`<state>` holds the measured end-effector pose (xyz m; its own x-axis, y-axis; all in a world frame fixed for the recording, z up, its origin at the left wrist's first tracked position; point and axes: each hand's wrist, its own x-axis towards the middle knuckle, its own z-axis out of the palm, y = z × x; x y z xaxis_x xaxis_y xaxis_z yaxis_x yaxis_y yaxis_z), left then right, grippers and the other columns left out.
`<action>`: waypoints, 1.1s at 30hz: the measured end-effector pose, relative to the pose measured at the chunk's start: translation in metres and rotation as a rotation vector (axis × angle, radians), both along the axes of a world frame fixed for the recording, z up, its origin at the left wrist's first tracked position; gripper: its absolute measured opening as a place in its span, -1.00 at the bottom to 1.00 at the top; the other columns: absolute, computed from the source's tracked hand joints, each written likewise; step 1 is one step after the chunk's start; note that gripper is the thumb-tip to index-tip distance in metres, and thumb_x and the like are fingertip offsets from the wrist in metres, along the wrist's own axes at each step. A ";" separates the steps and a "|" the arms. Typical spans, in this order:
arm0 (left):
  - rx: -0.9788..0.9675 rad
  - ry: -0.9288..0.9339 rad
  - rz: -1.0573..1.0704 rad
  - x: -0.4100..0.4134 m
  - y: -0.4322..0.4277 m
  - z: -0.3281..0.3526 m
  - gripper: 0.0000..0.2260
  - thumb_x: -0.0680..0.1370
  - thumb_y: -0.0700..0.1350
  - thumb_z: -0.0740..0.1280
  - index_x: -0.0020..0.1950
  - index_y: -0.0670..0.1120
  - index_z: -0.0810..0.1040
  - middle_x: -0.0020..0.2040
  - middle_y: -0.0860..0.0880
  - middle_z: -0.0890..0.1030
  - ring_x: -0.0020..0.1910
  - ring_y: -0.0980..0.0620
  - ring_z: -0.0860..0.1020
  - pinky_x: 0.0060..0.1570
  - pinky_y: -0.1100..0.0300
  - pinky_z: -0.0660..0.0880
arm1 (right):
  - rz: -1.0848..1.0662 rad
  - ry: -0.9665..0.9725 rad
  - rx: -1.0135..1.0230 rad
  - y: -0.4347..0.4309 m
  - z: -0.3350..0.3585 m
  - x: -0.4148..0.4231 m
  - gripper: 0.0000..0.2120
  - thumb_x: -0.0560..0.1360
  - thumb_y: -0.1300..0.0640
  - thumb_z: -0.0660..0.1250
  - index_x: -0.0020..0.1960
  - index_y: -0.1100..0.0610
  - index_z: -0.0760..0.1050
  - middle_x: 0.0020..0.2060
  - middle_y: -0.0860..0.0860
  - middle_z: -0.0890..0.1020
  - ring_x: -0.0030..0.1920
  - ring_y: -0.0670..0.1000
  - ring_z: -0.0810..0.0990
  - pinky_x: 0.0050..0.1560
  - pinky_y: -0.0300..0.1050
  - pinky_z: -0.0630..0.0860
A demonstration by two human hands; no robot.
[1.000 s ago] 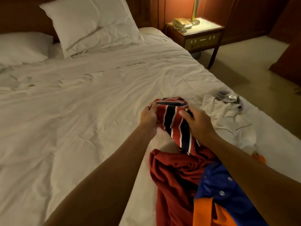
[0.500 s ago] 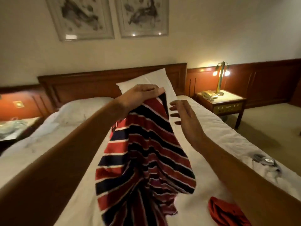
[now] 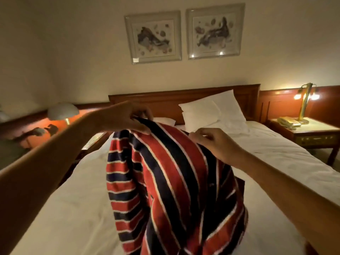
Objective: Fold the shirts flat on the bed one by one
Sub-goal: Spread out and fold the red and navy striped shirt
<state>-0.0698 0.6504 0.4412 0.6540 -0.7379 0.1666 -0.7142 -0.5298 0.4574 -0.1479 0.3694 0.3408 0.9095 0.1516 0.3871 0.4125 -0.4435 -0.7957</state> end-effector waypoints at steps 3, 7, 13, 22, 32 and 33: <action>0.128 -0.032 0.119 -0.004 0.030 -0.065 -0.71 0.33 0.15 0.54 0.00 0.17 0.61 -0.10 0.14 0.66 -0.10 0.13 0.65 -0.08 0.19 0.63 | -0.017 -0.081 -0.337 0.003 -0.025 -0.009 -0.76 0.43 -0.30 0.37 -0.04 -0.19 0.61 -0.24 -0.33 0.64 -0.18 -0.32 0.61 -0.17 -0.41 0.49; 0.155 -0.268 0.227 -0.015 0.032 -0.199 -0.77 0.44 0.12 0.49 0.05 0.14 0.58 -0.03 0.15 0.61 -0.07 0.14 0.59 -0.10 0.30 0.55 | -0.103 -0.130 -0.571 0.006 -0.112 -0.027 -0.49 0.38 -0.37 0.38 -0.22 0.11 0.47 -0.33 0.09 0.54 -0.40 -0.03 0.41 -0.31 -0.06 0.42; 0.120 0.357 0.139 -0.064 0.010 -0.409 -0.62 0.48 0.04 0.51 0.25 0.12 0.51 0.24 0.11 0.53 0.22 0.05 0.51 0.27 0.14 0.47 | 0.096 0.443 -0.860 -0.026 -0.271 -0.088 -0.38 0.29 -0.54 0.30 -0.24 0.05 0.45 -0.33 0.04 0.53 -0.34 -0.01 0.46 -0.26 -0.02 0.41; 0.217 0.058 0.263 -0.134 -0.008 -0.527 -0.86 0.60 0.03 0.36 -0.02 -0.02 0.58 -0.09 0.07 0.52 -0.09 0.04 0.51 -0.10 0.21 0.43 | -0.102 0.373 -0.598 -0.048 -0.413 -0.169 -0.37 0.39 -0.49 0.25 0.39 -0.28 0.36 0.26 -0.22 0.48 0.23 -0.11 0.51 0.27 -0.08 0.46; -0.216 0.161 0.079 -0.185 -0.006 -0.448 -0.83 0.63 -0.10 0.32 -0.06 0.16 0.62 -0.11 0.14 0.68 -0.07 0.17 0.63 -0.08 0.32 0.49 | -0.240 0.217 -0.553 -0.054 -0.379 -0.203 -0.42 0.30 -0.53 0.27 -0.24 0.01 0.55 -0.31 -0.13 0.60 -0.30 -0.17 0.55 -0.19 -0.14 0.52; -0.195 0.129 0.015 -0.192 -0.009 -0.431 -0.82 0.63 -0.09 0.32 -0.06 0.19 0.62 -0.10 0.17 0.68 -0.07 0.16 0.64 -0.08 0.32 0.51 | -0.213 0.186 -0.423 -0.042 -0.367 -0.203 -0.46 0.28 -0.53 0.28 -0.10 -0.10 0.59 -0.14 -0.17 0.64 -0.11 -0.21 0.60 -0.03 -0.13 0.57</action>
<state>-0.2616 0.6412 0.0102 0.6896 -0.6901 0.2195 -0.6360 -0.4322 0.6392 -0.3510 0.3274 -0.0265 0.9850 0.0636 0.1603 0.1461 -0.8015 -0.5799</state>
